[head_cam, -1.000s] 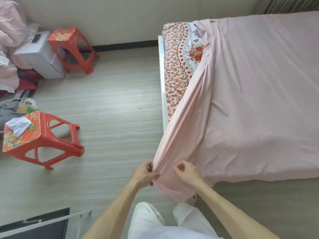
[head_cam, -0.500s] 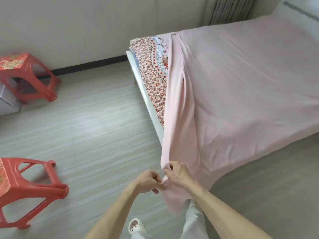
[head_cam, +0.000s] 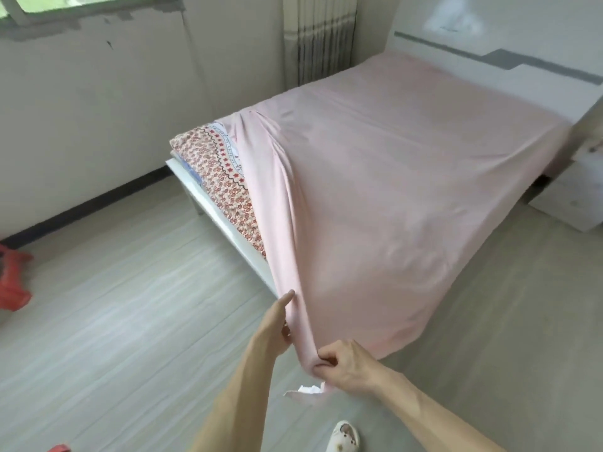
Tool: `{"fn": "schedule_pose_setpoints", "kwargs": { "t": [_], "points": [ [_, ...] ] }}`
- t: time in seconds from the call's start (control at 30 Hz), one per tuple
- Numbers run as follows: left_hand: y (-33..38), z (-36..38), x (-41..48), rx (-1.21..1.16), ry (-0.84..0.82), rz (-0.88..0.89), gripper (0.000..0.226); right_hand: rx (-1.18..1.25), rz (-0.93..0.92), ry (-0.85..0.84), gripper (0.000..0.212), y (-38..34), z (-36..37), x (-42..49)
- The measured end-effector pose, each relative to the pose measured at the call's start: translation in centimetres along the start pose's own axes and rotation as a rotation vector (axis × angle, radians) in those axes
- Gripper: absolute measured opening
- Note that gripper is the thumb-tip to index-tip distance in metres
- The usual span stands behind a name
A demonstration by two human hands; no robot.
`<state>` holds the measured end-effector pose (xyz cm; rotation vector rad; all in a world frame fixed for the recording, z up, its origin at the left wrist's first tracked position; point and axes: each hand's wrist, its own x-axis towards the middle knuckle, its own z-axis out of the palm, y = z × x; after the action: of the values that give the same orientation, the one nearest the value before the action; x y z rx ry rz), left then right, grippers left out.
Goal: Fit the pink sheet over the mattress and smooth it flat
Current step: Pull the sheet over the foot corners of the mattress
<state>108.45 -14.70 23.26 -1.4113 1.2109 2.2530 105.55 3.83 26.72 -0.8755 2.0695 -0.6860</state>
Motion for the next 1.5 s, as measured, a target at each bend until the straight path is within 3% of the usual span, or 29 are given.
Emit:
{"fn": "schedule_pose_setpoints", "kwargs": {
  "t": [0.13, 0.27, 0.37, 0.47, 0.53, 0.6, 0.67, 0.7, 0.83, 0.93, 1.0, 1.1, 1.23, 1.37, 1.5],
  "points": [
    [2.6, -0.7, 2.4, -0.035, 0.023, 0.042, 0.057, 0.050, 0.098, -0.024, 0.034, 0.3, -1.0, 0.1],
    [5.9, -1.1, 4.1, 0.031, 0.082, 0.091, 0.010, -0.027, 0.227, -0.041, 0.034, 1.5, -1.9, 0.3],
    [7.8, -2.1, 5.3, 0.273, 0.076, 0.134, 0.005, 0.007, 0.323, -0.015, 0.037, 1.5, -1.5, 0.8],
    [9.5, -3.6, 6.5, 0.617, 0.007, 0.193, 0.022, -0.034, 0.511, 0.052, 0.034, 0.9, 0.7, 1.8],
    [9.9, -4.9, 6.5, 0.825, -0.074, 0.221, 0.029, -0.086, 0.671, 0.169, 0.019, 0.6, 3.6, 2.7],
    [10.1, -6.3, 6.0, 0.858, -0.172, 0.199, 0.028, -0.097, 0.818, 0.462, 0.015, -0.9, 6.4, 3.9],
    [11.4, -7.9, 5.2, 0.862, -0.245, 0.190, 0.027, 0.025, 0.824, 0.699, 0.022, -4.1, 8.0, 6.1],
    [11.8, -8.0, 4.8, 0.882, -0.270, 0.198, 0.027, 0.166, 0.808, 0.718, 0.032, -5.9, 8.1, 7.1],
    [14.0, -10.5, 3.5, 0.856, -0.360, 0.172, 0.029, 1.072, 0.766, 0.568, 0.066, -13.4, 7.9, 14.1],
    [15.3, -12.3, 3.5, 0.806, -0.390, 0.116, 0.030, 1.565, 0.667, 0.612, 0.057, -16.1, 7.0, 18.5],
    [15.8, -13.7, 3.7, 0.781, -0.398, 0.102, 0.033, 1.609, 0.637, 0.706, 0.037, -17.2, 6.3, 20.4],
    [16.9, -15.0, 4.1, 0.737, -0.327, 0.121, 0.034, 1.351, 0.606, 0.837, 0.020, -18.2, 6.2, 21.6],
    [19.9, -13.5, 5.9, 0.568, -0.207, 0.118, 0.022, 1.084, 0.567, 0.766, 0.020, -19.1, 7.7, 20.7],
    [23.0, -11.6, 9.7, 0.371, -0.185, -0.011, 0.024, 1.148, 0.507, 0.739, 0.022, -18.6, 8.3, 19.3],
    [26.6, -10.9, 14.0, 0.383, -0.115, -0.010, 0.031, 1.220, 0.479, 0.754, 0.021, -17.4, 7.6, 17.9]
  ]
}}
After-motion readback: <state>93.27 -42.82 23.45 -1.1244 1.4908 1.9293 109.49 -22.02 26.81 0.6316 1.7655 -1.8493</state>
